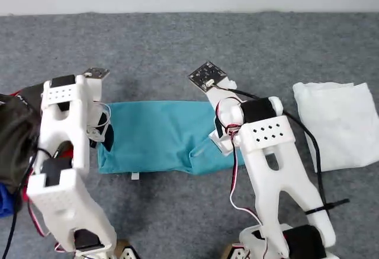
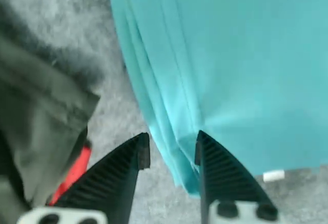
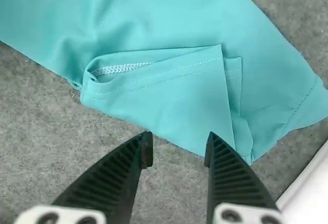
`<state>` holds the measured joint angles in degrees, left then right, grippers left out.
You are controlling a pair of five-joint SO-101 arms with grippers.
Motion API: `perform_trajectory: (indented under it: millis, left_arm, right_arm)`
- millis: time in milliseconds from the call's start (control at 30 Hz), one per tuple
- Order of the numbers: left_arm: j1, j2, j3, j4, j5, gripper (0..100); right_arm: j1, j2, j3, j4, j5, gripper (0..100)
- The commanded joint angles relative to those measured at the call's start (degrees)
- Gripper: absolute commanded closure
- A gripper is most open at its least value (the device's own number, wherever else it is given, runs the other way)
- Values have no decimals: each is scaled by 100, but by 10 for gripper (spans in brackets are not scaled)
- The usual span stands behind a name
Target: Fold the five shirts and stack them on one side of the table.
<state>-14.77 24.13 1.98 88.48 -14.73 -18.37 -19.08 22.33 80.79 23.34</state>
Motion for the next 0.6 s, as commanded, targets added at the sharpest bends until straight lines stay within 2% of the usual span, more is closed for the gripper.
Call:
perform_trajectory:
  millis: [0,300,467,567]
  left_arm:
    - [-26,316,-418,-26,35,844]
    - [9,1231,-840,-26,44,851]
    - [255,1327,-866,0,44,980]
    - [352,1327,-927,123,26,987]
  right_arm:
    - [13,-163,-123,48,53,818]
    - [13,-163,-123,84,53,819]
    - [13,-163,-114,84,53,819]
    - [13,-198,44,31,53,819]
